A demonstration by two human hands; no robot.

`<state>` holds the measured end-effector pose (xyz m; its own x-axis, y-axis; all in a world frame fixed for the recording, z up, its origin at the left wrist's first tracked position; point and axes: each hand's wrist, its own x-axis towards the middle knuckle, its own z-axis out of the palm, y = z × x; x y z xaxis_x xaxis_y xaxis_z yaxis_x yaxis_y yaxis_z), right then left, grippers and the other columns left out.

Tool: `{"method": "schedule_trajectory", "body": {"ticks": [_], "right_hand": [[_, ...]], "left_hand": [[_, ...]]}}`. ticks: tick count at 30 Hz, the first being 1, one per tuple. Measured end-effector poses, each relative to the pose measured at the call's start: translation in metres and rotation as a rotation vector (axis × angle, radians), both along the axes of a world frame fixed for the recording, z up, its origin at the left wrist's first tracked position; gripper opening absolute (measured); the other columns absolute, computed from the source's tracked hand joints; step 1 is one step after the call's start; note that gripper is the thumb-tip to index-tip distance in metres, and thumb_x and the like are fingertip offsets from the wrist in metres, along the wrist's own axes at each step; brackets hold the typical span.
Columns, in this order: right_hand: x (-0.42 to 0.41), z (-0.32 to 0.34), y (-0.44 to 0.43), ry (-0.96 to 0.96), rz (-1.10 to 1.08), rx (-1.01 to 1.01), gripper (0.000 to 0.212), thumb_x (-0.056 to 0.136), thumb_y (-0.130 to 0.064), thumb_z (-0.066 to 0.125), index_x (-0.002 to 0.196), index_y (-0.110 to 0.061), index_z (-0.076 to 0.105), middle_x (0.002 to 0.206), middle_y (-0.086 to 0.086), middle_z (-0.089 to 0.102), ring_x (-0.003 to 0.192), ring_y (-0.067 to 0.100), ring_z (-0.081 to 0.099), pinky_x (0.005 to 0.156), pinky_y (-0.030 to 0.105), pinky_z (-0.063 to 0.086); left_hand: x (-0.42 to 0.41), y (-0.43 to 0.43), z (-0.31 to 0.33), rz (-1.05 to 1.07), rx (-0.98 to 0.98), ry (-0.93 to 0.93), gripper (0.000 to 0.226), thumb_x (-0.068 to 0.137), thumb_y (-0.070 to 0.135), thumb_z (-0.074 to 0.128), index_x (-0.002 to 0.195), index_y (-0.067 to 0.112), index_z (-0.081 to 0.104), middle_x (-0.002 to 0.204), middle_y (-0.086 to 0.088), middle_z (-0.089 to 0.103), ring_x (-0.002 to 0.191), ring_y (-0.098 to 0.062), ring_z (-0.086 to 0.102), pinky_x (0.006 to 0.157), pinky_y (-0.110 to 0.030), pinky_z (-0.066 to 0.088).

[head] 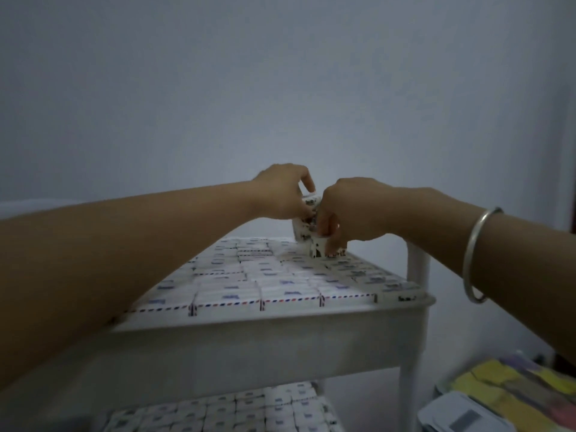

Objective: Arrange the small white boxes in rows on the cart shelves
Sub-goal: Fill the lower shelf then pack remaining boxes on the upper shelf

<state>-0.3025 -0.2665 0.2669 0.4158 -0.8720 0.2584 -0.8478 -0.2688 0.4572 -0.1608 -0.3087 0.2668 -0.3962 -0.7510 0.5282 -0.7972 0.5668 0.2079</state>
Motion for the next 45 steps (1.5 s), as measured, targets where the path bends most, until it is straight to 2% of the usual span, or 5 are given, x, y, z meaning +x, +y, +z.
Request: {"method": "schedule_trajectory", "body": {"ticks": [9,19,32,40,45], "right_hand": [[-0.002,-0.005,-0.005,0.038,-0.017,0.116,0.027,0.085,-0.044,0.067,0.111,-0.038,0.069,0.083,-0.018,0.057,0.093,0.009,0.054,0.076,0.024,0.039],[0.005,-0.002,0.018,-0.150,-0.025,0.033,0.026,0.091,-0.012,0.054,0.104,-0.028,0.072,0.101,-0.007,0.071,0.096,0.014,0.062,0.089,0.031,0.051],[0.012,-0.023,0.080,-0.440,0.135,-0.236,0.042,0.089,0.000,0.048,0.119,-0.027,0.062,0.111,-0.009,0.066,0.101,0.011,0.059,0.088,0.027,0.048],[0.067,-0.105,0.142,-0.869,0.543,-0.327,0.017,0.081,-0.017,0.054,0.080,-0.027,0.068,0.075,-0.012,0.059,0.066,0.005,0.054,0.062,0.020,0.042],[0.144,-0.199,0.161,-0.896,0.635,0.064,0.017,0.083,-0.013,0.056,0.089,-0.023,0.070,0.085,-0.005,0.064,0.068,0.009,0.056,0.066,0.028,0.046]], "left_hand": [[-0.025,-0.021,-0.008,-0.128,0.268,0.010,0.022,0.082,0.004,0.070,0.097,0.016,0.059,0.102,-0.008,0.070,0.082,-0.012,0.063,0.072,-0.026,0.052],[-0.010,-0.019,-0.011,-0.128,0.609,-0.192,0.035,0.090,0.018,0.063,0.125,0.012,0.063,0.130,-0.001,0.061,0.122,-0.014,0.052,0.112,-0.033,0.032],[0.007,0.022,-0.011,-0.006,0.380,-0.140,0.041,0.096,0.001,0.042,0.127,0.015,0.062,0.139,-0.004,0.053,0.129,-0.018,0.047,0.110,-0.033,0.032],[0.098,0.155,-0.042,-0.067,-0.018,0.191,0.048,0.075,-0.011,0.039,0.083,0.027,0.069,0.073,0.011,0.068,0.058,0.002,0.059,0.053,-0.010,0.041],[0.157,0.228,-0.138,-0.093,0.129,0.307,0.050,0.070,-0.019,0.035,0.081,0.017,0.068,0.066,0.001,0.067,0.044,0.000,0.055,0.051,-0.016,0.045]]}}
